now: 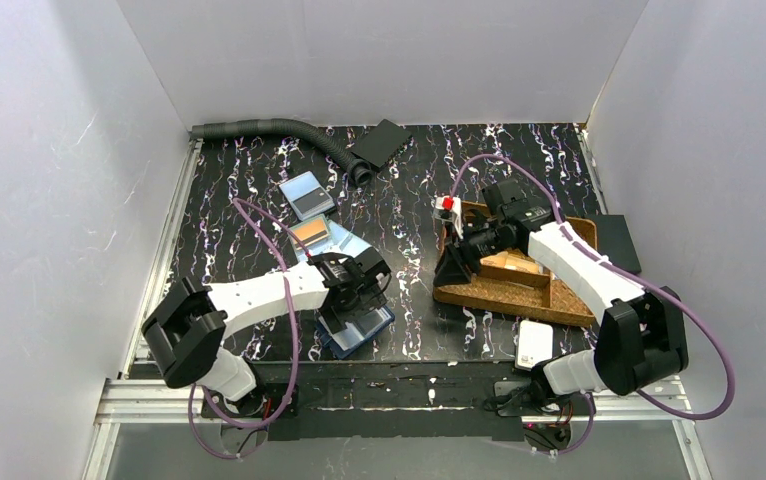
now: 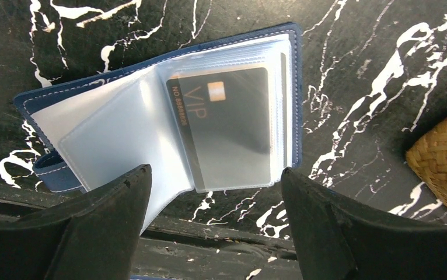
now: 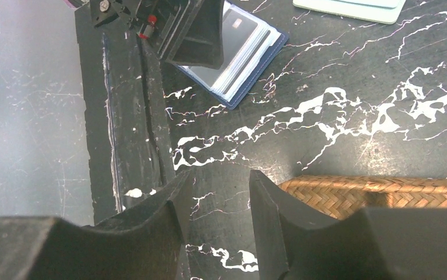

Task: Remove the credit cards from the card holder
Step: Remove the credit card from the card holder.

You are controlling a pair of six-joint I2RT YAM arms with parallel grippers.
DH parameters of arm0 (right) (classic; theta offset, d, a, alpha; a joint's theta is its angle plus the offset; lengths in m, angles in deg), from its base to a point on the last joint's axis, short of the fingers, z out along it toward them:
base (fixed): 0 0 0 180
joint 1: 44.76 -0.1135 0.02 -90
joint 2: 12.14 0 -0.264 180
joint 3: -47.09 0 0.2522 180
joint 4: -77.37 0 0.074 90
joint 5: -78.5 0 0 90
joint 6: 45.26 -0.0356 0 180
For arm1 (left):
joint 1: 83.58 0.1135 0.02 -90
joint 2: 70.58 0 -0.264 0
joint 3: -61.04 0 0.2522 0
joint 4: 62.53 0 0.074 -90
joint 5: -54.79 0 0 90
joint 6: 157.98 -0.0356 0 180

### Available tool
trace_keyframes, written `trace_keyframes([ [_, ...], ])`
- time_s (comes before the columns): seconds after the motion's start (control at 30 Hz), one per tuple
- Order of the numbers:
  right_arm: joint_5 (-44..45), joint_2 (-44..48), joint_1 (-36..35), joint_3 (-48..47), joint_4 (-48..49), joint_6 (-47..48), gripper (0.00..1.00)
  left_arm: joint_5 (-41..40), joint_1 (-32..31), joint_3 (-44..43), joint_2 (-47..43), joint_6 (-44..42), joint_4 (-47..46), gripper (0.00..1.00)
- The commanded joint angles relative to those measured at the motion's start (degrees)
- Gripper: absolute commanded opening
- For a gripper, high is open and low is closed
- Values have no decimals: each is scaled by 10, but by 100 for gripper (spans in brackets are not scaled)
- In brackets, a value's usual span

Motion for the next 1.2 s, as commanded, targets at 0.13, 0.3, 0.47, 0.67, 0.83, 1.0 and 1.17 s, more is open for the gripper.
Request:
trace_keyframes([
  [0.13,3,43,-2,17,26,1,50,-21,-3,4,-40,-26,0,79],
  [0.3,4,44,-2,17,24,1,50,-16,-4,11,-52,-42,-9,77],
  [0.47,7,42,-2,18,24,-1,50,-9,-4,17,-63,-23,-5,78],
  [0.67,12,48,-2,20,25,-4,50,-10,-3,7,-51,2,14,78],
  [0.83,11,48,-3,23,29,-5,50,-12,-4,-34,-2,2,55,77],
  [1.0,6,49,-2,24,30,-5,50,-3,-3,-60,43,-5,59,77],
  [1.17,7,64,-2,35,34,-4,50,-20,-3,-89,78,-13,58,77],
])
